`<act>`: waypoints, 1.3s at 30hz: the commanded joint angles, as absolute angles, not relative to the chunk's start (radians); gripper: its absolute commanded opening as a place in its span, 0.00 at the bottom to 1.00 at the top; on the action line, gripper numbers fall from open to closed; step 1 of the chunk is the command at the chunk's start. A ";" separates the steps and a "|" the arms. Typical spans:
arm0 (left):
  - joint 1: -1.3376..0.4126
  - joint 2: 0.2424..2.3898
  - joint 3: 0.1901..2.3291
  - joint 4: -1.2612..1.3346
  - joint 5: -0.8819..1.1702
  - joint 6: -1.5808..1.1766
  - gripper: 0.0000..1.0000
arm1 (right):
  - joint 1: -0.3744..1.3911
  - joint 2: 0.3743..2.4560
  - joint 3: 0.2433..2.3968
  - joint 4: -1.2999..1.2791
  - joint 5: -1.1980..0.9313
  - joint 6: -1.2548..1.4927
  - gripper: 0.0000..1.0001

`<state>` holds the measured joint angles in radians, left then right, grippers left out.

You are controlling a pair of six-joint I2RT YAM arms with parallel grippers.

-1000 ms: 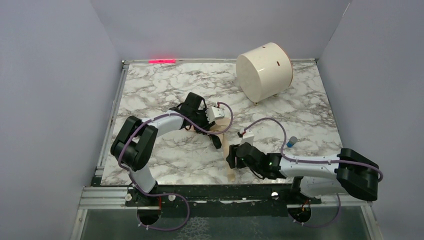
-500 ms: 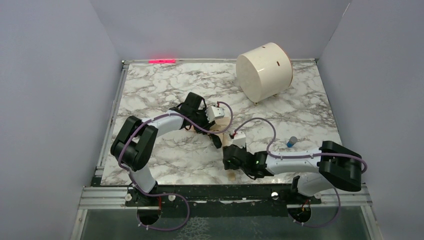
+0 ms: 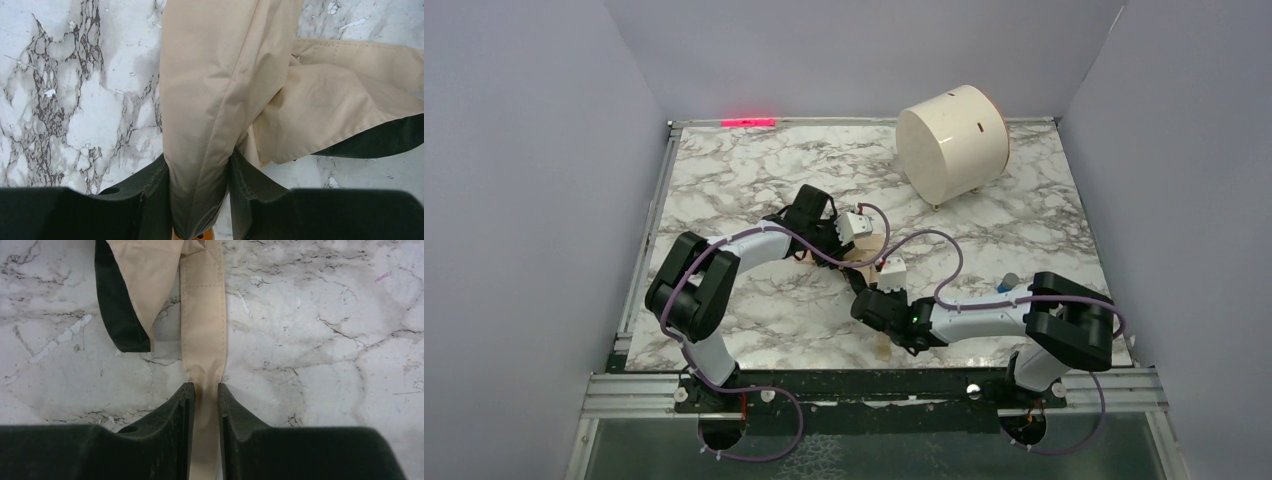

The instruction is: Put away the umbrella

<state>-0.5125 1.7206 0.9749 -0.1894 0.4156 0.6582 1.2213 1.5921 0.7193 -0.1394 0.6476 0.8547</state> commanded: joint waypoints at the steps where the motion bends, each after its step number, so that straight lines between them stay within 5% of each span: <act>1: -0.508 1.743 0.965 -0.250 0.326 0.665 0.00 | 1.221 1.659 0.652 -0.280 0.583 0.935 0.21; 8: -0.508 1.750 0.980 -0.252 0.325 0.631 0.00 | 1.213 1.662 0.632 -0.210 0.532 0.889 0.01; 22: -0.499 1.779 1.045 -0.217 0.236 0.478 0.00 | 1.264 1.710 0.659 -0.035 0.264 0.738 0.01; 39: -0.472 1.790 1.054 -0.185 0.194 0.441 0.00 | 1.381 1.715 0.641 -0.166 0.260 0.860 0.00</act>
<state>-0.5068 1.7493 1.0367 -0.2348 0.3576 0.4488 1.3197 1.6737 0.7353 0.1143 0.4751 0.7757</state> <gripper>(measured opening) 0.374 0.012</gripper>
